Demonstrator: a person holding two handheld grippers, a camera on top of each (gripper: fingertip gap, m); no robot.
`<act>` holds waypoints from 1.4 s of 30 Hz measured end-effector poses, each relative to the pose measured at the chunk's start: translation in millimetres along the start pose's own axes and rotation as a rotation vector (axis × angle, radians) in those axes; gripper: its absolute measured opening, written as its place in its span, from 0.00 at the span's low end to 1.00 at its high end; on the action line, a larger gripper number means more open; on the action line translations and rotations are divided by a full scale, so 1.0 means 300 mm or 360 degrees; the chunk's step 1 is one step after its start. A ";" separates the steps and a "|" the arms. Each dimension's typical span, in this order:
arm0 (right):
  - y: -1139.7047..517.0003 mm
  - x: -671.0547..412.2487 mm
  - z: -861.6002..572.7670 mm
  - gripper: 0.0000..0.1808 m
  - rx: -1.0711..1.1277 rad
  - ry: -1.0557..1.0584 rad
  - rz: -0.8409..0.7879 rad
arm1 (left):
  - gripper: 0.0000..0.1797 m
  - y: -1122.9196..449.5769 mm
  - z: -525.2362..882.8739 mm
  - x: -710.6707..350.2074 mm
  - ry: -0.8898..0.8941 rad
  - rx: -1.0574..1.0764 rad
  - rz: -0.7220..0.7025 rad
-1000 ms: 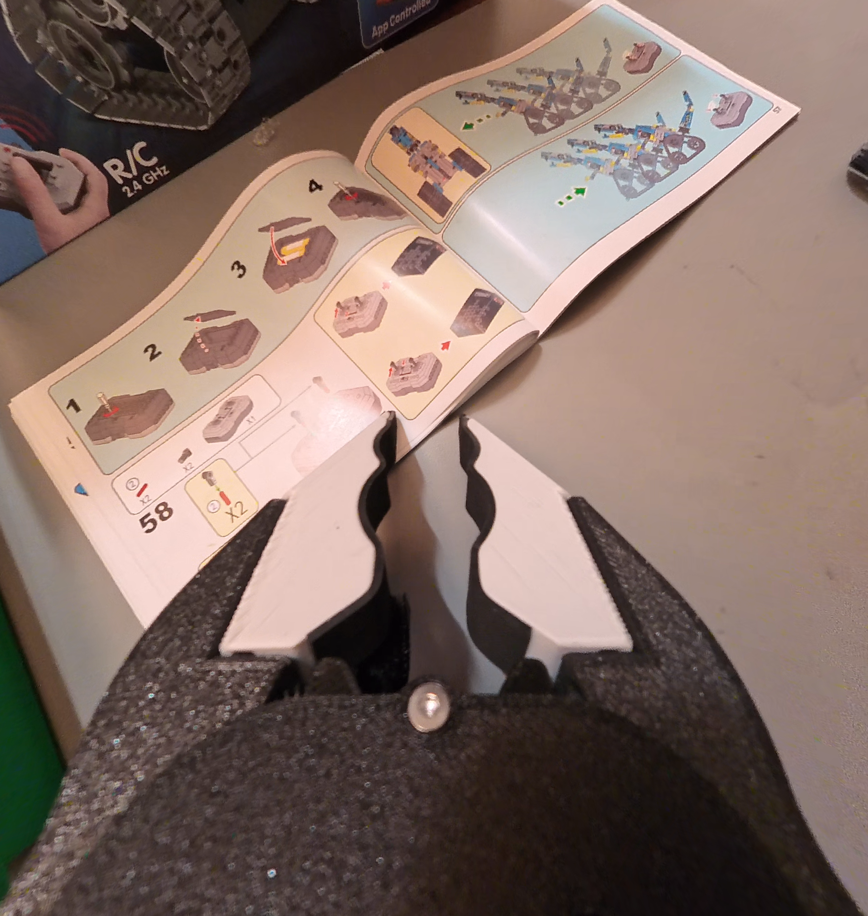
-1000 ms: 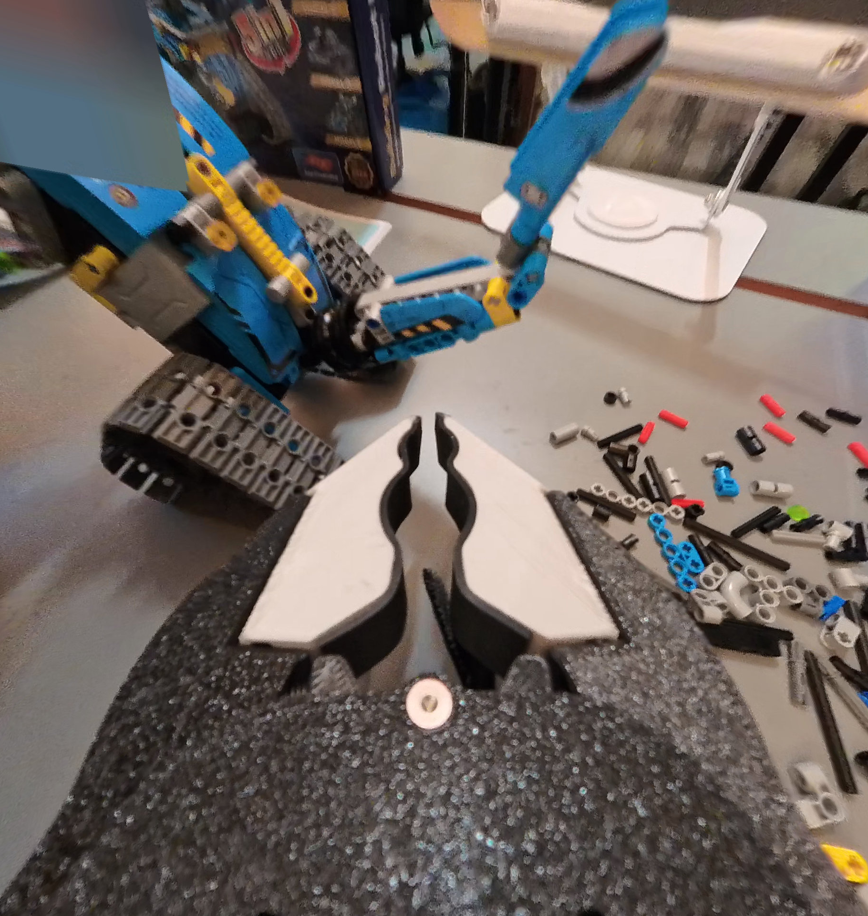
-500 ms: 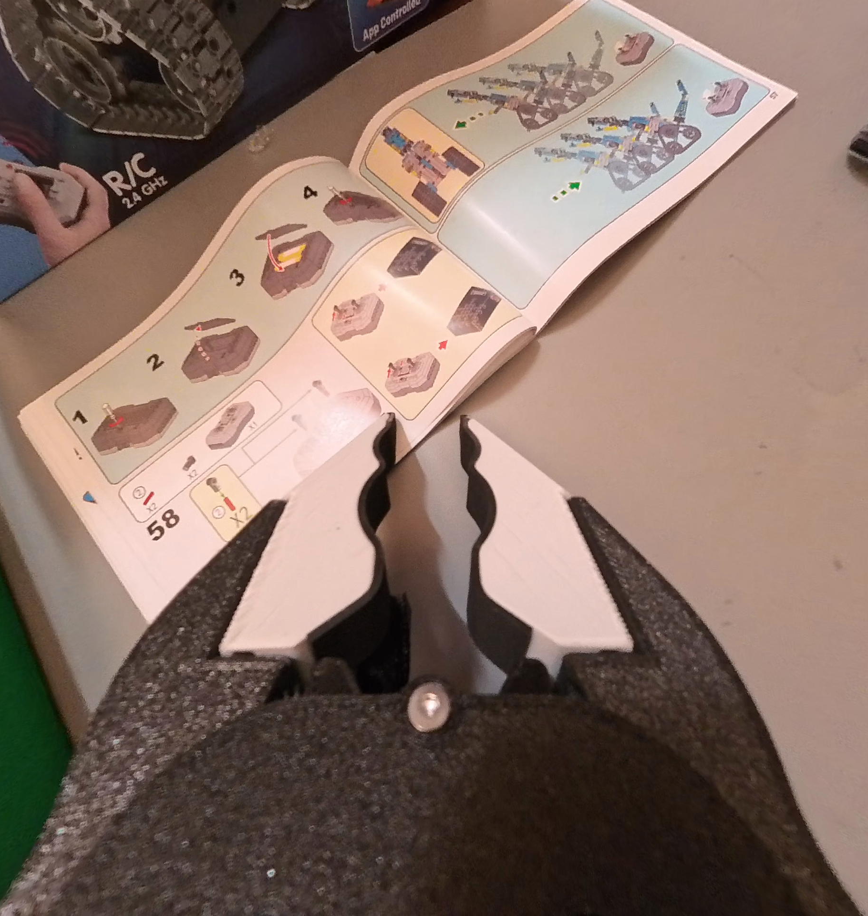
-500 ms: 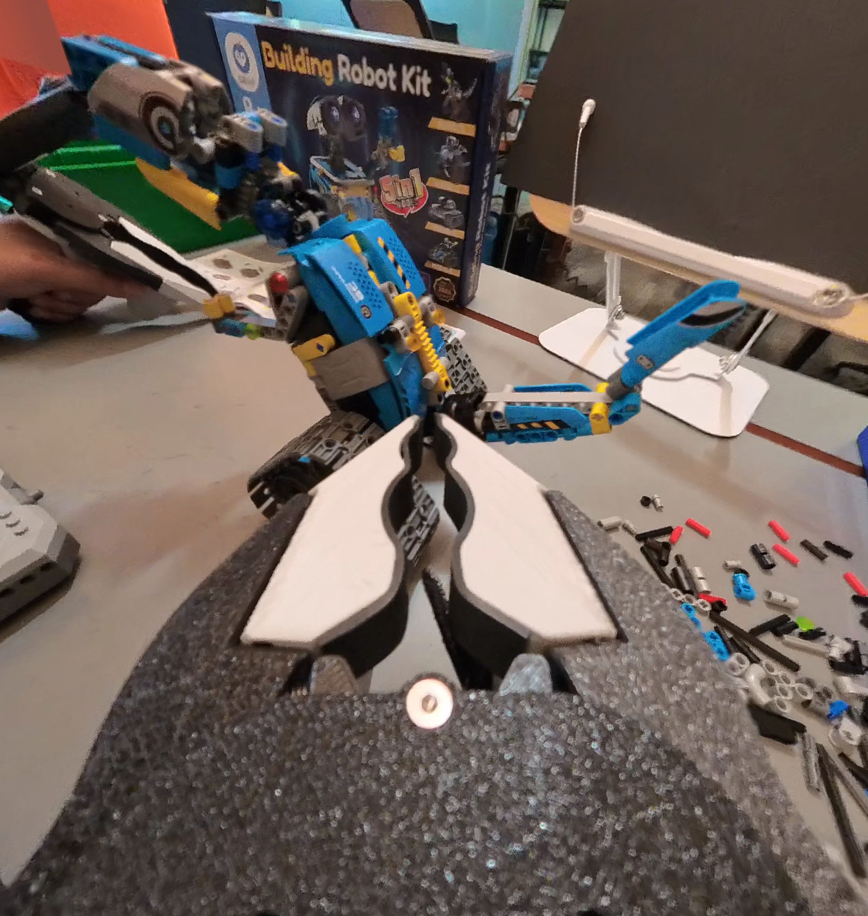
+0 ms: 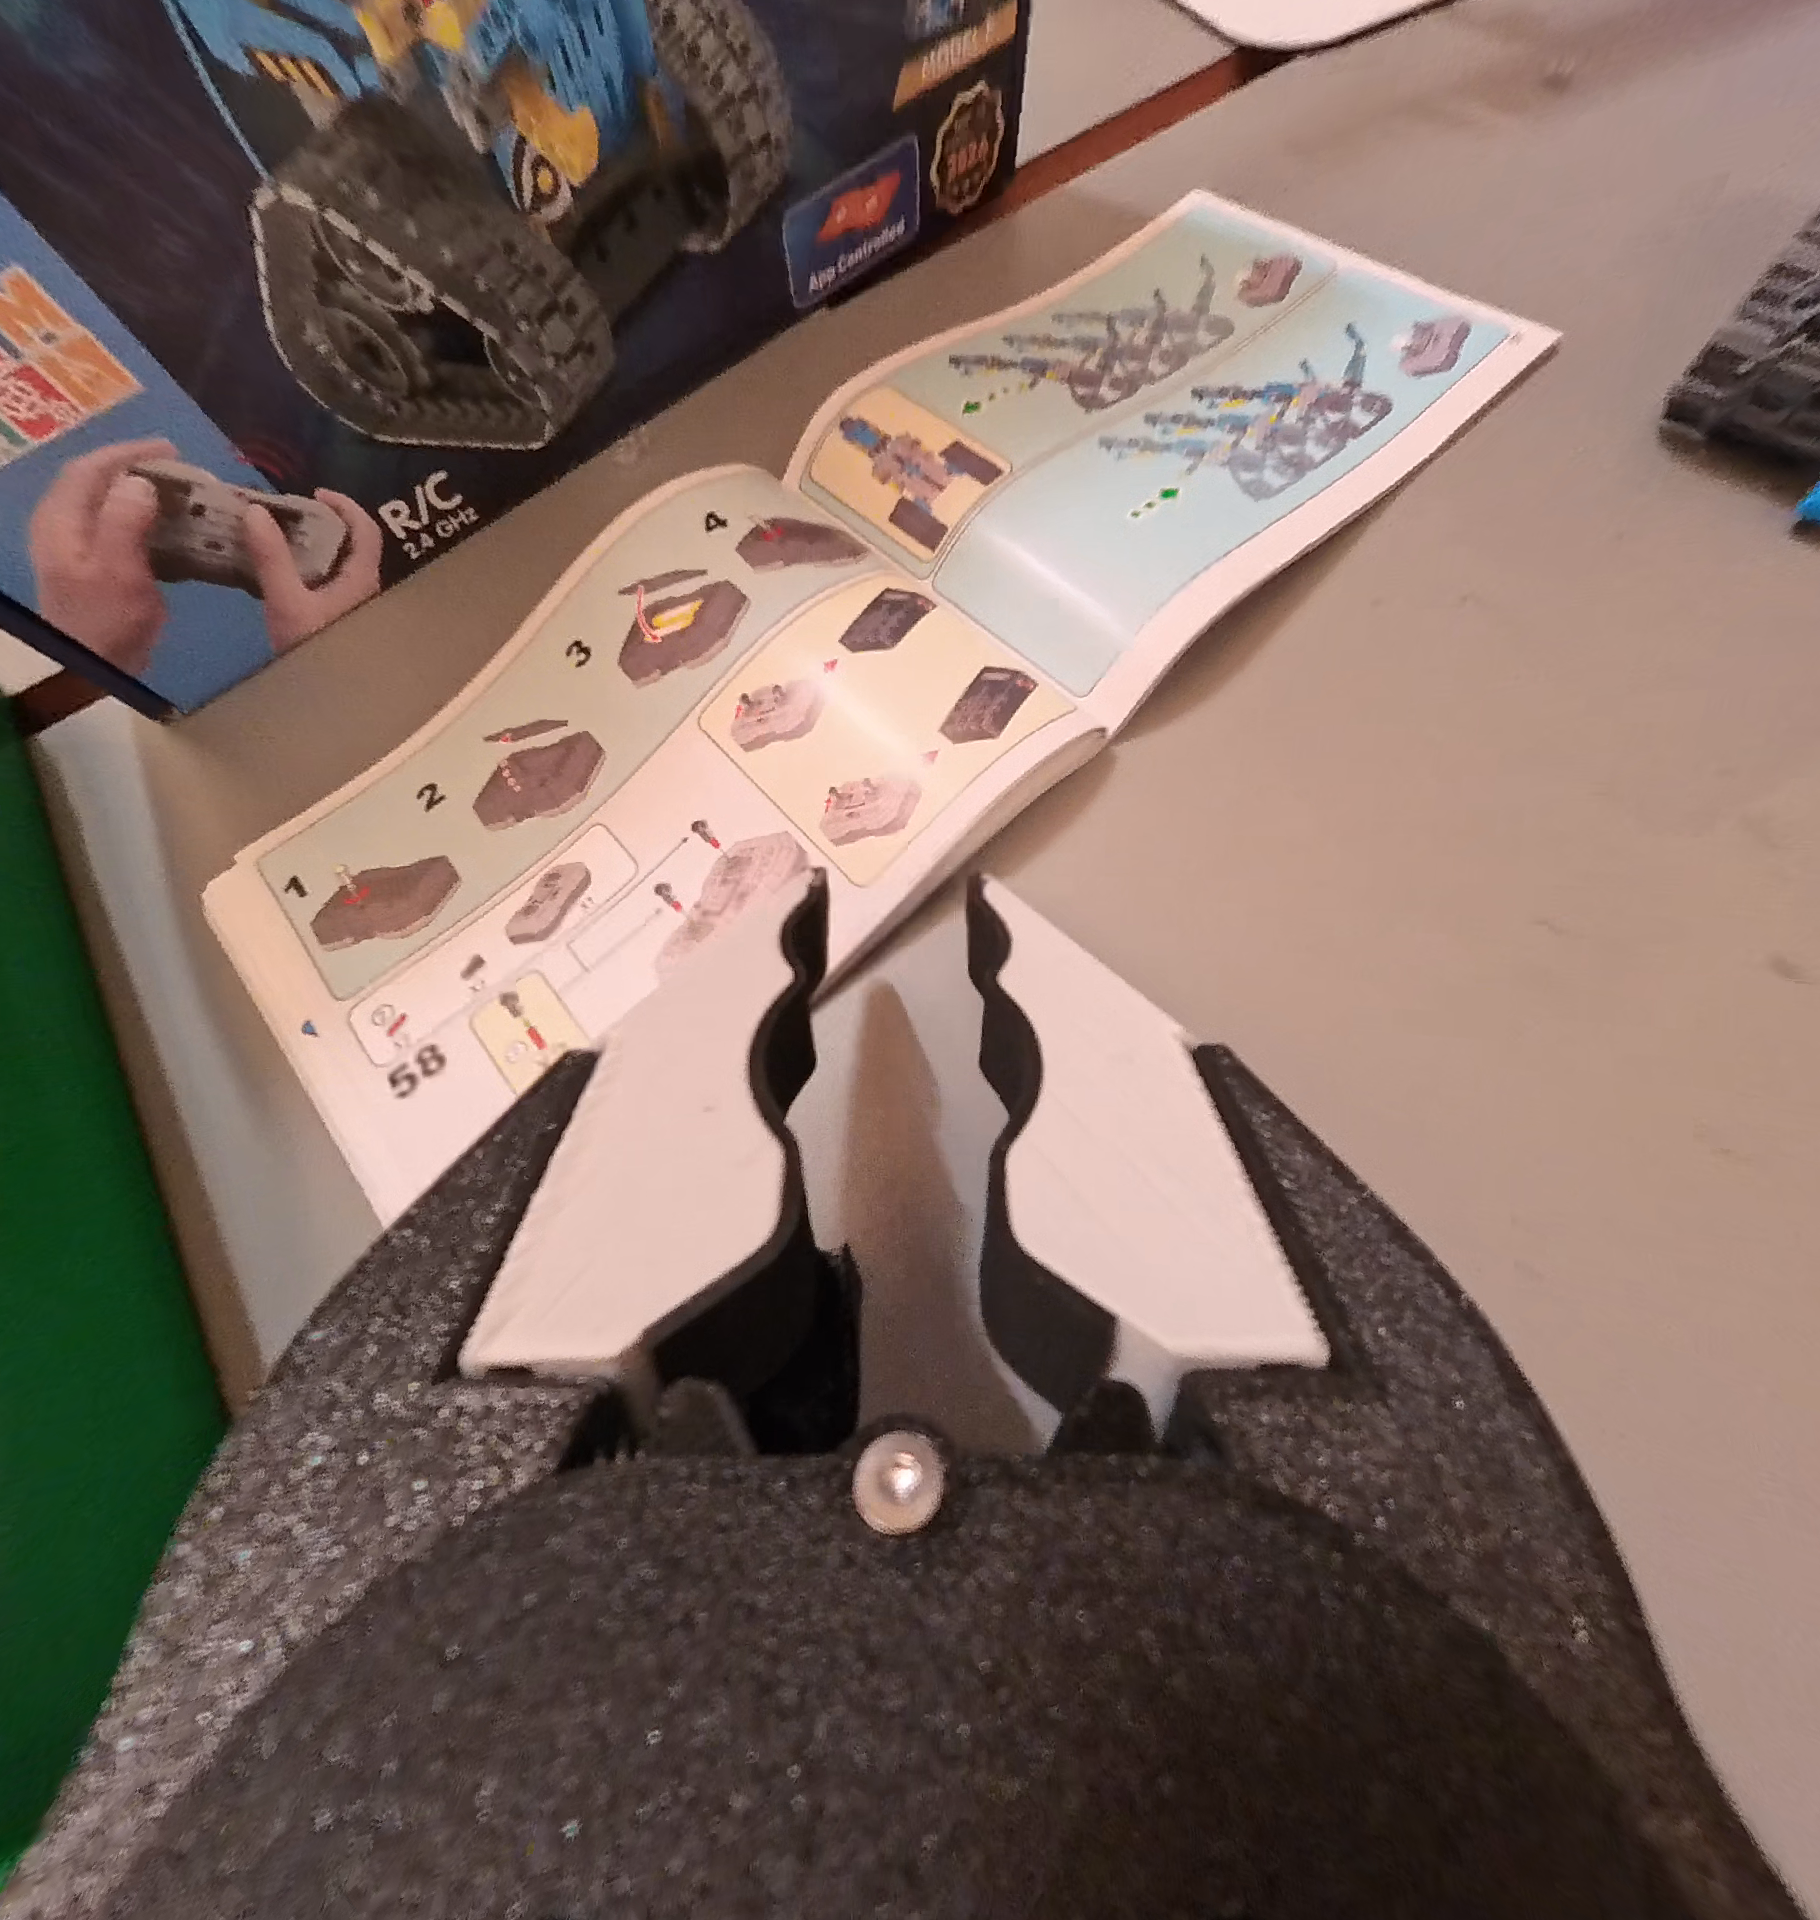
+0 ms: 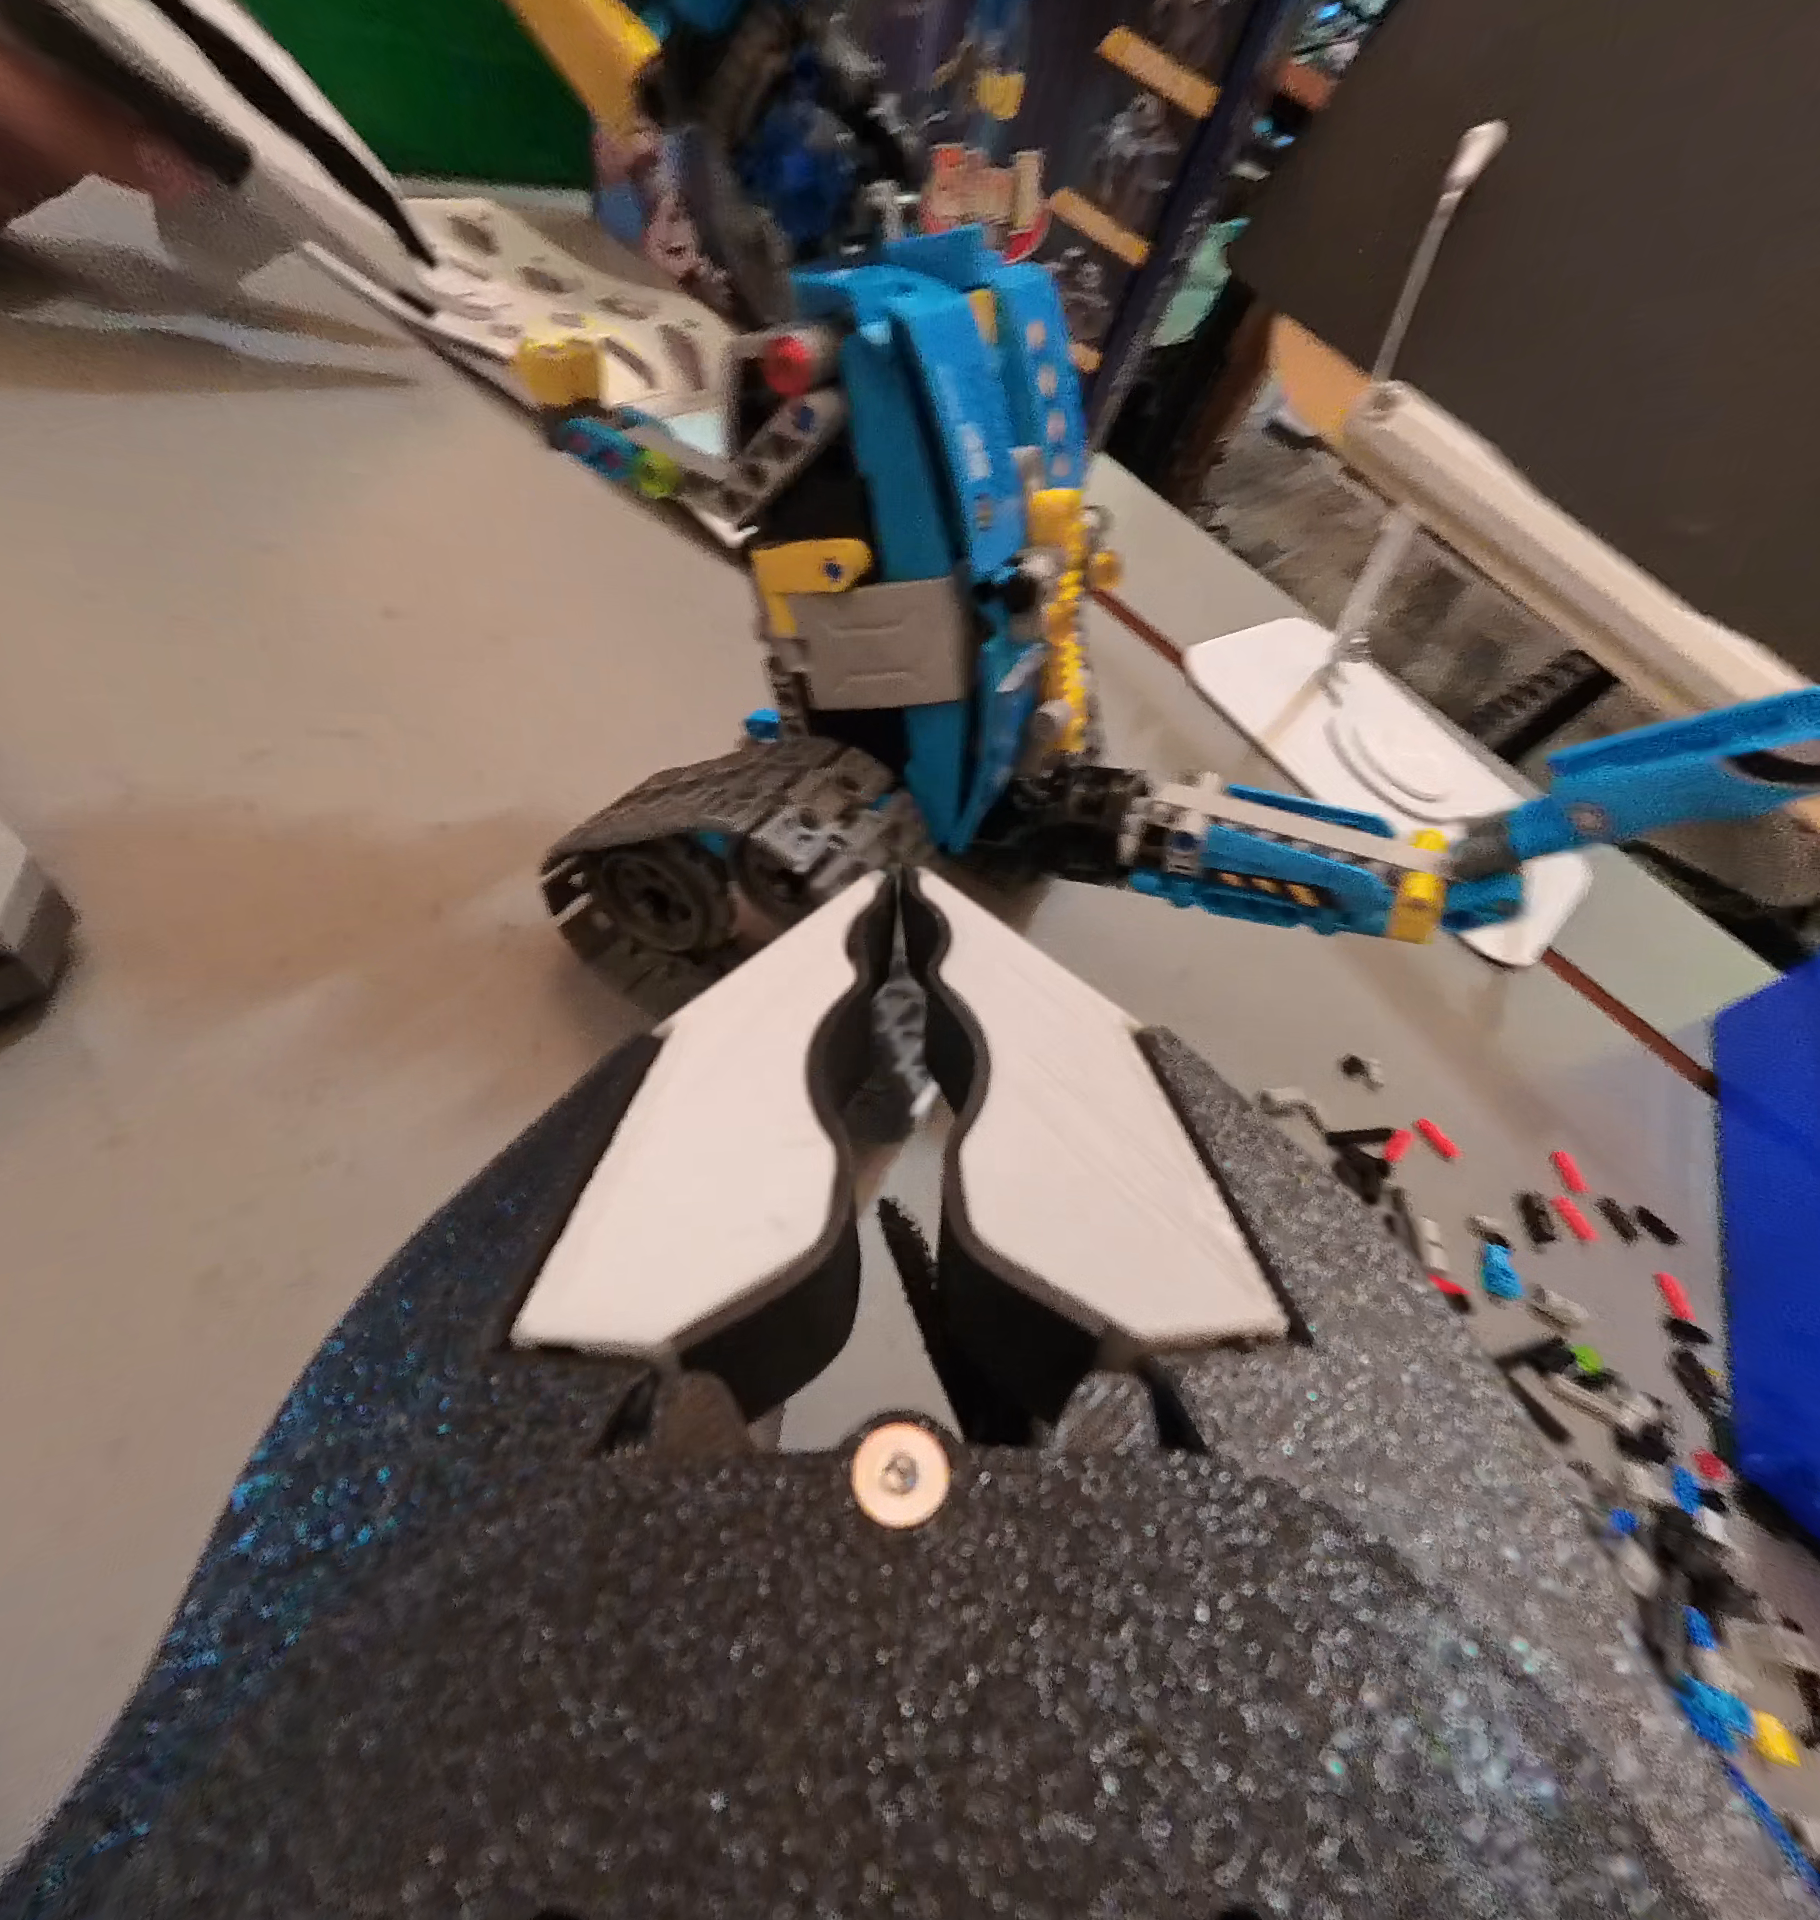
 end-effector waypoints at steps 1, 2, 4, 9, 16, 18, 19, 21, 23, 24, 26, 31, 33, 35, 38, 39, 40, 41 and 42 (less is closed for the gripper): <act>-0.006 -0.004 0.019 0.00 -0.0066 -0.0021 0.0003 | 0.14 0.018 -0.017 0.000 0.0022 0.0031 -0.0027; -0.008 -0.013 0.032 0.00 -0.0084 -0.0058 0.0000 | 0.14 0.037 -0.039 -0.002 0.0045 0.0069 -0.0068; -0.012 -0.044 0.087 0.01 -0.0276 -0.0128 -0.0043 | 0.14 0.068 -0.096 -0.011 0.0075 0.0169 -0.0177; 0.030 -0.149 0.168 0.00 -0.0229 0.0146 -0.0211 | 0.14 0.148 -0.249 -0.031 -0.0001 0.0384 -0.0321; -0.026 -0.158 0.465 0.23 -0.1174 -0.0179 -0.0111 | 0.29 0.323 -0.555 0.025 0.0135 0.1592 -0.0113; -0.059 -0.150 0.504 0.25 -0.1189 -0.0152 -0.0002 | 0.43 0.333 -0.610 0.074 -0.0004 0.1632 0.0001; -0.070 -0.152 0.521 0.25 -0.1180 -0.0131 0.0021 | 0.46 0.337 -0.631 0.089 -0.0075 0.1621 0.0038; -0.091 -0.153 0.543 0.23 -0.1110 -0.0061 0.0059 | 0.49 0.339 -0.670 0.097 -0.0186 0.1599 0.0070; -0.102 -0.151 0.563 0.22 -0.1086 0.0012 0.0085 | 0.49 0.335 -0.705 0.099 -0.0279 0.1569 0.0074; -0.109 -0.147 0.567 0.22 -0.1056 0.0046 0.0105 | 0.48 0.325 -0.714 0.102 -0.0329 0.1517 0.0083; -0.107 -0.151 0.572 0.21 -0.1068 0.0053 0.0097 | 0.42 0.310 -0.717 0.108 -0.0415 0.1428 0.0081; -0.095 -0.142 0.566 0.21 -0.1071 0.0086 0.0112 | 0.38 0.305 -0.711 0.113 -0.0439 0.1426 0.0081; -0.094 -0.140 0.565 0.21 -0.1069 0.0090 0.0123 | 0.38 0.305 -0.709 0.113 -0.0433 0.1430 0.0085; -0.093 -0.141 0.566 0.21 -0.1058 0.0100 0.0125 | 0.38 0.304 -0.709 0.114 -0.0432 0.1432 0.0087; -0.086 -0.141 0.565 0.20 -0.1038 0.0127 0.0119 | 0.38 0.304 -0.707 0.114 -0.0427 0.1438 0.0091; -0.086 -0.140 0.563 0.20 -0.1036 0.0122 0.0126 | 0.38 0.304 -0.707 0.114 -0.0425 0.1439 0.0092; -0.086 -0.139 0.559 0.21 -0.1029 0.0114 0.0130 | 0.38 0.304 -0.707 0.114 -0.0424 0.1440 0.0093; -0.087 -0.138 0.558 0.21 -0.1035 0.0106 0.0131 | 0.38 0.304 -0.707 0.115 -0.0424 0.1440 0.0093; -0.089 -0.137 0.558 0.21 -0.1042 0.0094 0.0138 | 0.38 0.304 -0.707 0.115 -0.0424 0.1440 0.0093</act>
Point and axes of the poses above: each gripper's, where its closed fingertips meet, y back along the fingers, x out of its underside, z = x × y across the jaws, the point moved 7 cm from there along y, back along the fingers, and after that the axes turned 4 degrees about -z, right-handed, at the moved point
